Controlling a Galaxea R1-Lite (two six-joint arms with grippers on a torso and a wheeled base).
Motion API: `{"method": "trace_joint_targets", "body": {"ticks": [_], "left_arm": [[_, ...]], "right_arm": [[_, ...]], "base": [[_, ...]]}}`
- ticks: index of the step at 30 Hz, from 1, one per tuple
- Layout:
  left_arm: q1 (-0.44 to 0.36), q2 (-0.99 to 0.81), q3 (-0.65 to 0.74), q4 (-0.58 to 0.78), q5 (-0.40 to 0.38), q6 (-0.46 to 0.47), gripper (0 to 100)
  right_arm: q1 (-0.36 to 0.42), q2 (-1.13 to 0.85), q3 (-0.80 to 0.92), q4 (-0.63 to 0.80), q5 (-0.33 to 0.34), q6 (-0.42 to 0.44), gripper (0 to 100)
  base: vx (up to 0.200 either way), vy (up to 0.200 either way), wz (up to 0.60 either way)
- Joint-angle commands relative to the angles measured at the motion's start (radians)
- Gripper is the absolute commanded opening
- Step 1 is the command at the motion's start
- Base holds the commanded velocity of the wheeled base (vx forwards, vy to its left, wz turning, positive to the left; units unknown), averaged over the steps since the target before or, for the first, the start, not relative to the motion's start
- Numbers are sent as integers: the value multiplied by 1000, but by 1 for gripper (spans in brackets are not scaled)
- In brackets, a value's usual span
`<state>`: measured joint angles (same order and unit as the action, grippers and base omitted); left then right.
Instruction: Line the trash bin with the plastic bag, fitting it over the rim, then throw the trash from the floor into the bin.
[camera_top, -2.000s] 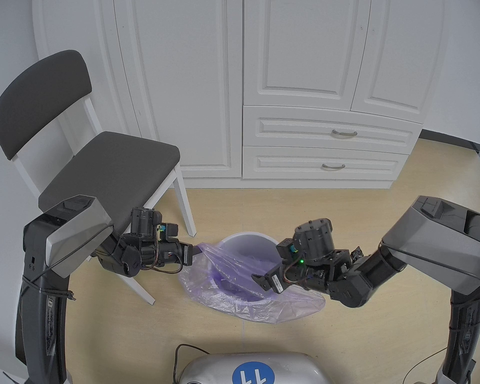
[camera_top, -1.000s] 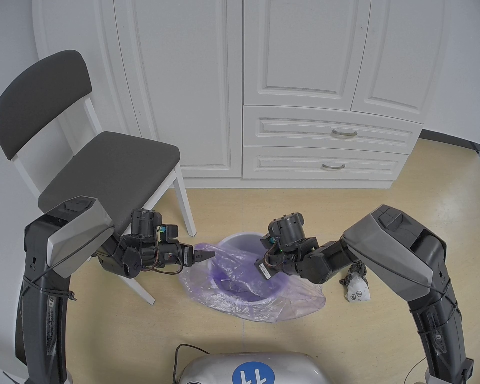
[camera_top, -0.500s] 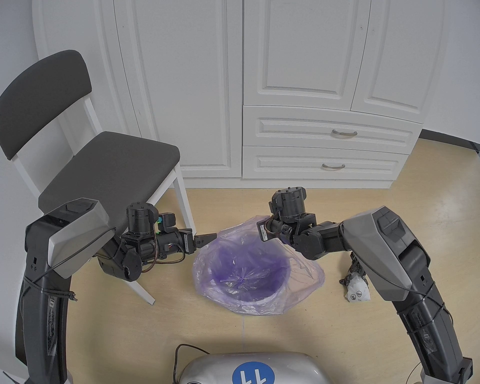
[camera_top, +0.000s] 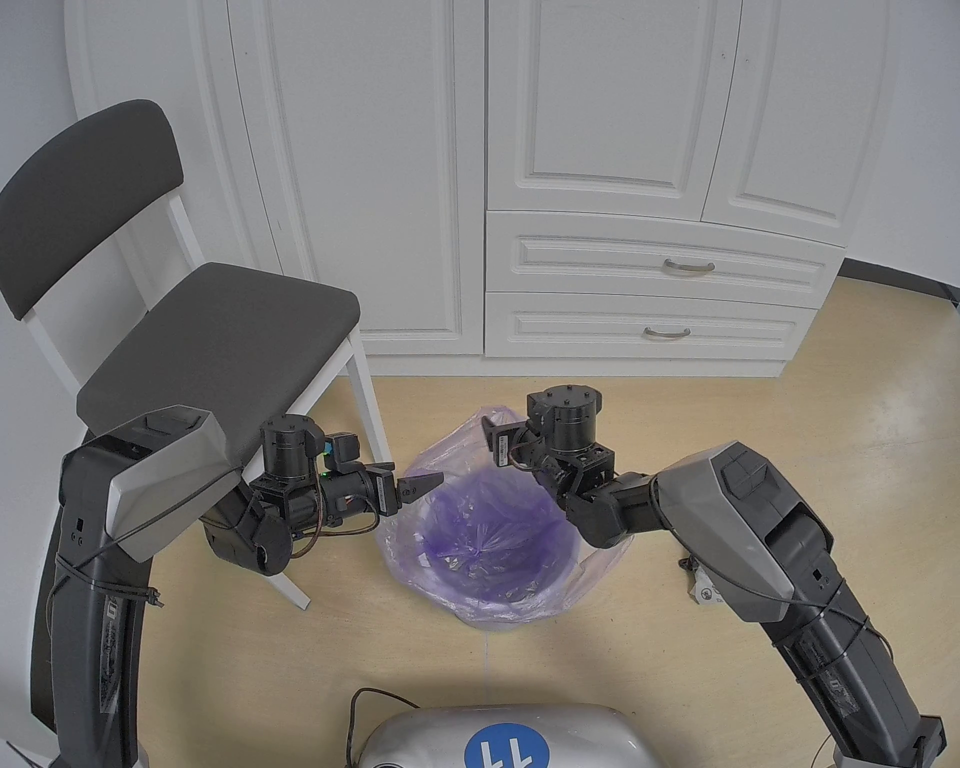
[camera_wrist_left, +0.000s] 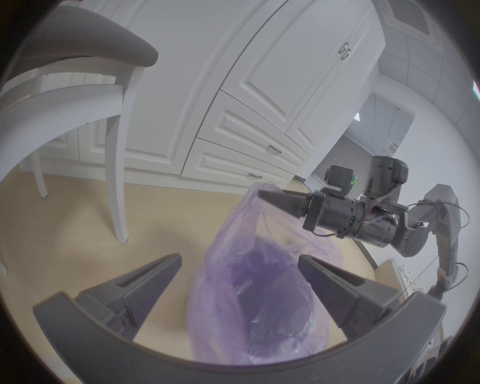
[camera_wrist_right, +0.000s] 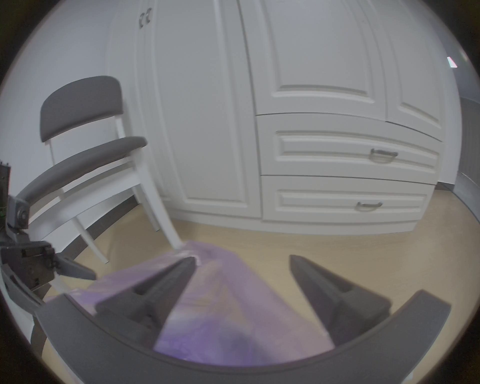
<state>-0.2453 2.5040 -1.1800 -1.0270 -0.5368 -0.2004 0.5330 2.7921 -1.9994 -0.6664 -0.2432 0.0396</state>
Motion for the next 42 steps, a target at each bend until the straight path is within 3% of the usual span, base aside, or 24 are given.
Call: {"method": "trace_joint_targets", "body": {"ticks": [1,9,12,16,21,25,27,32,42], "left_arm": [[1,-1,2,4,0,-2,100],[-6,-1,-23,47,8,-4,100],[-15,-2,-55,119,31,-10,100],[-37,-5,-128,235,120,-11,100],[-63,-21,-216,410,225,-48,100],[-74,-17,-250,466,262,-56,100],[-80,4,-314,521,316,-65,100],[-81,18,-363,578,322,-108,100],[-29,19,-405,739,298,-66,100]], "right_arm": [[28,-59,105,19,1,2,100],[35,-358,522,27,59,29,100],[16,-480,688,25,45,103,100],[-8,-554,832,19,2,273,100],[-42,-499,863,14,-5,396,100],[-53,-462,864,14,-5,413,100],[-99,-395,852,18,5,398,100],[-156,-347,847,28,32,361,100],[-197,-284,788,21,44,372,100]], "base": [[0,0,0],[0,0,0],[0,0,0],[0,0,0],[0,0,0],[0,0,0],[0,0,0],[0,0,0],[0,0,0]]}}
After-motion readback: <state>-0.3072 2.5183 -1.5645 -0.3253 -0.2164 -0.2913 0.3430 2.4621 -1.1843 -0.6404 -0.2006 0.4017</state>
